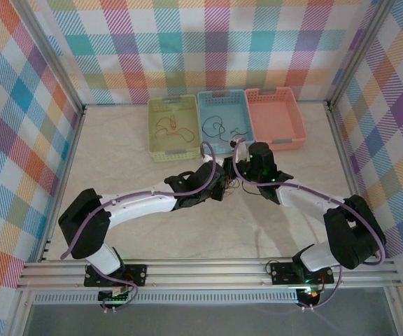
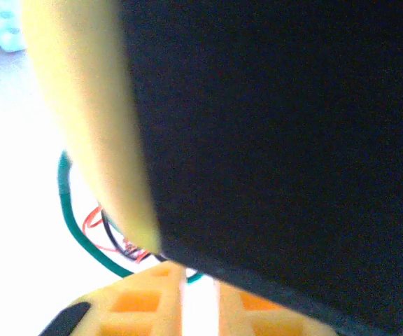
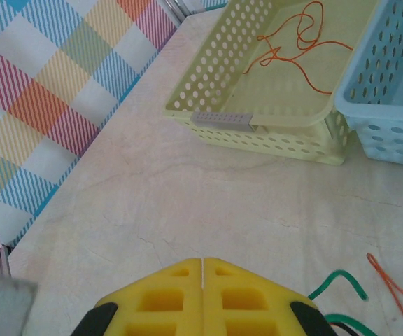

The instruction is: Untangle the cables

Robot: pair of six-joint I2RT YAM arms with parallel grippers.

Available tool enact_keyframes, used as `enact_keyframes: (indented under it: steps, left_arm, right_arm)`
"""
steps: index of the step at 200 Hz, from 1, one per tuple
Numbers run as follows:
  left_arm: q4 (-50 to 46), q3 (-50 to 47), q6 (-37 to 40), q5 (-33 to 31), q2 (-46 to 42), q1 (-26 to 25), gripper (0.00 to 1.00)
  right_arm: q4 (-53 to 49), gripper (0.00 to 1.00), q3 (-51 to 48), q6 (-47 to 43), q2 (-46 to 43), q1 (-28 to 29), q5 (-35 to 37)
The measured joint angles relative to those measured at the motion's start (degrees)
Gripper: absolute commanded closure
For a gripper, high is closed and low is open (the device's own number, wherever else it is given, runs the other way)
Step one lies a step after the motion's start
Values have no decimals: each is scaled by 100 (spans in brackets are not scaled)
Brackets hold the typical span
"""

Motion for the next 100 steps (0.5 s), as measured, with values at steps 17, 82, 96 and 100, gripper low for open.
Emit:
enact_keyframes:
  steps: [17,82,96,100]
  left_arm:
    - [-11,0,2,-103,-2,0,100]
    - [-103,-168,-22,-350,-262,0,100]
    - [-101,-286,-33,-396,-398,0,100]
    - [-98,-332,-44,-413,-446,0,100]
  right_arm:
    - [-33,100,0,0,0,-2,20]
    - [-42,100,0,2,-20,-2,35]
    - [-46,100,0,2,-42,-24,63]
    - [-46,100,-2,2,-48,-31,81]
